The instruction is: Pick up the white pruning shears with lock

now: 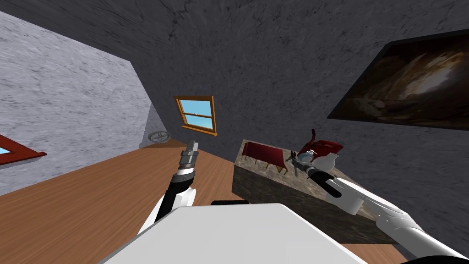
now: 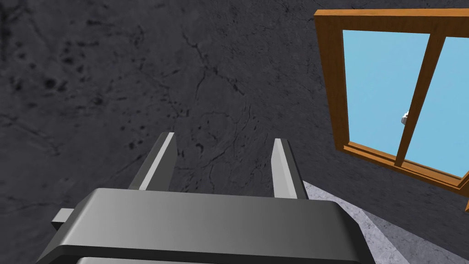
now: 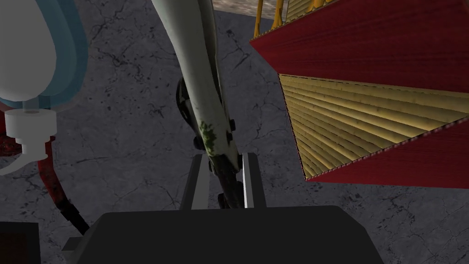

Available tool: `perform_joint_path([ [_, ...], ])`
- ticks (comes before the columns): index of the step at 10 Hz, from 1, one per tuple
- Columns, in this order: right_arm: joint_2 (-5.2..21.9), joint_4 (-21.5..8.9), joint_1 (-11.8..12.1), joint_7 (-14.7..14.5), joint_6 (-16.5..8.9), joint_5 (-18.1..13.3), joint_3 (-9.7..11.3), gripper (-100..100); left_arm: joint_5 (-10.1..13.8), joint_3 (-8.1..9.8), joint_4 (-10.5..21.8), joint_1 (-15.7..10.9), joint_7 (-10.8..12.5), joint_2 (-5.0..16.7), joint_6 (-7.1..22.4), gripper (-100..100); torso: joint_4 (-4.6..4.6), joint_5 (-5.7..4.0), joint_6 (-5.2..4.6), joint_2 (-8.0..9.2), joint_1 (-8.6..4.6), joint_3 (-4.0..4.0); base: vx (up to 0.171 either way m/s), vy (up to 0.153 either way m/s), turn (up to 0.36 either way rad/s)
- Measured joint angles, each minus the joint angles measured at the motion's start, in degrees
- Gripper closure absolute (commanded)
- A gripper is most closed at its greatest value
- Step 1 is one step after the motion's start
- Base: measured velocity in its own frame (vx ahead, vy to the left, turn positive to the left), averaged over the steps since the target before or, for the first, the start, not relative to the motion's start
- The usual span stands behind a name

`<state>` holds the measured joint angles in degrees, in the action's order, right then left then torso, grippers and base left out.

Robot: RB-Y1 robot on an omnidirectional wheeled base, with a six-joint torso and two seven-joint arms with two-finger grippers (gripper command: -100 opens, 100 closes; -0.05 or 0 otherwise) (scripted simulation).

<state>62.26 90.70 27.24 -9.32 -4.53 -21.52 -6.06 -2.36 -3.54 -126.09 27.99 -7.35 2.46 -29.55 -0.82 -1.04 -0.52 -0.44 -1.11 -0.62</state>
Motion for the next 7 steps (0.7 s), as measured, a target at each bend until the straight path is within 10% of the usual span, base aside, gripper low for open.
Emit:
perform_joint_path([
  [6, 0.1, 6.4, 8.5, -0.9, -1.5, 0.6, -4.9, 100, 0.0, 0.0, 0.0, 0.0, 0.0, 0.0, 0.0, 0, 0.01, -0.03, -0.04, 0.16, 0.01, 0.08, 0.017, -0.008, 0.018],
  [7, 0.0, 6.4, 8.6, -0.9, -1.5, 0.7, -4.8, 0, 0.0, 0.0, 0.0, 0.0, 0.0, 0.0, 0.0, 0, 0.03, -0.01, 0.0, 0.17, 0.03, 0.09, 0.0, 0.0, 0.0],
])
